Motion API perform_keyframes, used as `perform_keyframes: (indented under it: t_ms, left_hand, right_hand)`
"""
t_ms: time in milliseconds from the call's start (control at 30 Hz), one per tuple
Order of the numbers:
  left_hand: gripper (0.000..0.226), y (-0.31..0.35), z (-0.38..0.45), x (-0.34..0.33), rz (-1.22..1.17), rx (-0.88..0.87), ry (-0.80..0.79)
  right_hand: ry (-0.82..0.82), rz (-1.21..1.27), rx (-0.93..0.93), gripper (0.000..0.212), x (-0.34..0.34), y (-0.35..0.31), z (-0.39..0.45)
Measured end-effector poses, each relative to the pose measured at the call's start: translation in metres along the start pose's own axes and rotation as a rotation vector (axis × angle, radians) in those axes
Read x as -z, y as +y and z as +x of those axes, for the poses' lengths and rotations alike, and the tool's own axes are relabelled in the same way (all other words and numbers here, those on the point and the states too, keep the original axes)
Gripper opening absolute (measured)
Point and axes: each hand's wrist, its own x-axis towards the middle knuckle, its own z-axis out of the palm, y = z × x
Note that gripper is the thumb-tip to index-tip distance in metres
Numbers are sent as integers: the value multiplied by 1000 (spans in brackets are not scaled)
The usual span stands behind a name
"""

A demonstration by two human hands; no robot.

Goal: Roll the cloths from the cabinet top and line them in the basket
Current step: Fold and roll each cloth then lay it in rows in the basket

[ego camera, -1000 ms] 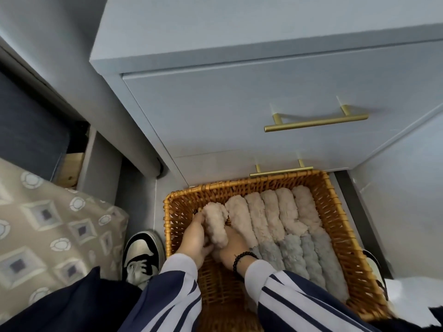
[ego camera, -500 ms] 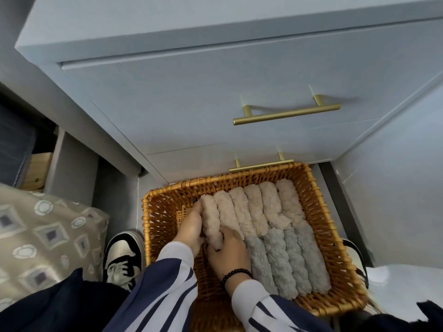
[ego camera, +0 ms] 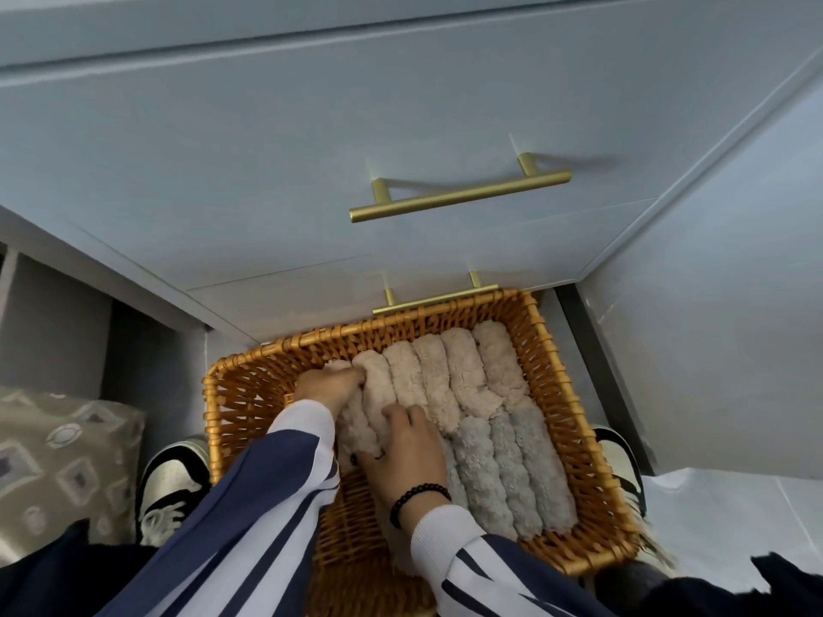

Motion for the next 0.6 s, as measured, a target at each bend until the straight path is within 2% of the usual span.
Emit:
perform_keyframes:
  t_ms: [267,467,533,600]
  left_hand:
    - [45,-3,7,-1,120,14,114]
    - [35,-1,-9,-21,-73,-17,137]
    - [27,-10,-18,-28,-144,-81,136]
    - [19,-26,-27,-35,-193,-223,112]
  right_hand:
    - [-12,-26,27,54,-2,2,4]
    - [57,37,-5,48,-2,7,5]
    - [71,58,-11,46,-2,9,6]
    - [84,67,-24,44,-2,11,6]
